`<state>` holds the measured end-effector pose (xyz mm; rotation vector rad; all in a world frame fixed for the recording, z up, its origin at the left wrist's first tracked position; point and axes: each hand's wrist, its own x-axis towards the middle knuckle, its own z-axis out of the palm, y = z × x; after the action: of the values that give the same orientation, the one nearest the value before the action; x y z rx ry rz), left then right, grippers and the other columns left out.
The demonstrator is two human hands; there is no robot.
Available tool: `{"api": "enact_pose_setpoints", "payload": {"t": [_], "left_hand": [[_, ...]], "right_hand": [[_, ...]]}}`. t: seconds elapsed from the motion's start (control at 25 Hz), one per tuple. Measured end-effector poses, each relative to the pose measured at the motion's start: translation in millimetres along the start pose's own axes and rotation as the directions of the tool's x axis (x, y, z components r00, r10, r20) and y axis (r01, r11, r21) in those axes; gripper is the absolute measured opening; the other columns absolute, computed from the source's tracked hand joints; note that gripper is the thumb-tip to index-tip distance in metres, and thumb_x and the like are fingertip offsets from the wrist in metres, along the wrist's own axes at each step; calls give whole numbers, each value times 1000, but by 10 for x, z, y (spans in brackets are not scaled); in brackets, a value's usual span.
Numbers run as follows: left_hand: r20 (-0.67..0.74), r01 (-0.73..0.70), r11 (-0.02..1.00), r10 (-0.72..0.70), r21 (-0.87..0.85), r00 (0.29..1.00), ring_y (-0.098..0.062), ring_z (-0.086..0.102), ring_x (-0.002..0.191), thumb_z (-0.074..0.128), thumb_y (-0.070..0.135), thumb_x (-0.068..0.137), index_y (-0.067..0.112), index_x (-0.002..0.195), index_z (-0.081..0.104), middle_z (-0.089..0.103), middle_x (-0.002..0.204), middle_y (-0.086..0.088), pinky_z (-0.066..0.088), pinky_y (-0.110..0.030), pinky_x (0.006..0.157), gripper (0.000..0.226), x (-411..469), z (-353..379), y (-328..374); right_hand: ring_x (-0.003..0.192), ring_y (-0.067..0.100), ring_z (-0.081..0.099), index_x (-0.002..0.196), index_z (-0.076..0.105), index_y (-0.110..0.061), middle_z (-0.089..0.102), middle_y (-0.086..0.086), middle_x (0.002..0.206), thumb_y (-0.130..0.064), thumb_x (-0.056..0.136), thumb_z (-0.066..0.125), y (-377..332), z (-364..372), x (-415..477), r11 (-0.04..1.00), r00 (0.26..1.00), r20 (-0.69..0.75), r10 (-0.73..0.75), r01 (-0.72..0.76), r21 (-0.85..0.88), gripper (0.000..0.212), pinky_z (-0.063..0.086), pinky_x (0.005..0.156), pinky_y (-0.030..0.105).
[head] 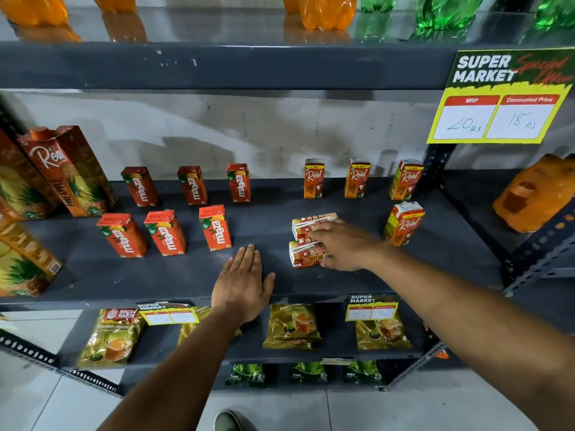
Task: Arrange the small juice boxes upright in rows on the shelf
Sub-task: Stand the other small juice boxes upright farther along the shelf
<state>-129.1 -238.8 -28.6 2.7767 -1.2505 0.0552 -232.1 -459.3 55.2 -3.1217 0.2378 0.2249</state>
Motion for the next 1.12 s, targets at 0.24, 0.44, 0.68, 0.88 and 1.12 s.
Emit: {"api": "enact_pose_setpoints", "payload": {"t": [0.24,0.44,0.68,0.88,1.12], "left_hand": [[-5,-6,1000,6,-1,1000,-21,5,146,10,56,93,6,149,16,11,160,-9,3,-35,117,75,-2,4,-8],[-4,-5,1000,5,-13,1000,-20,3,146,10,55,93,6,149,15,10,160,-9,3,-34,117,74,12,19,-12],[-13,10,1000,-10,-7,1000,-21,6,146,14,53,94,6,149,18,12,160,-9,5,-35,117,72,30,34,13],[-12,16,1000,-16,17,1000,-20,5,146,11,54,94,7,149,17,11,160,-7,4,-34,116,72,31,41,14],[-21,22,1000,-22,15,1000,-19,5,146,12,54,94,8,149,17,11,160,-7,3,-33,116,71,22,26,21]], "right_hand": [[127,26,40,138,43,-22,46,3,142,-38,75,71,4,82,-159,992,988,-113,106,-97,77,71,37,101,38],[107,23,51,122,57,-18,57,5,118,-29,70,79,121,478,-766,849,785,-453,423,-169,500,57,43,89,34],[93,21,62,103,53,-24,62,7,108,-32,63,85,750,745,-1189,317,232,-270,934,-196,928,52,51,79,36],[86,32,66,83,47,-25,68,11,96,-33,61,85,1217,639,-1039,280,132,-250,959,-323,904,44,44,67,32],[101,23,59,112,50,-15,57,12,119,-39,61,84,1331,599,-993,300,200,-249,947,-283,911,66,42,79,29]]}}
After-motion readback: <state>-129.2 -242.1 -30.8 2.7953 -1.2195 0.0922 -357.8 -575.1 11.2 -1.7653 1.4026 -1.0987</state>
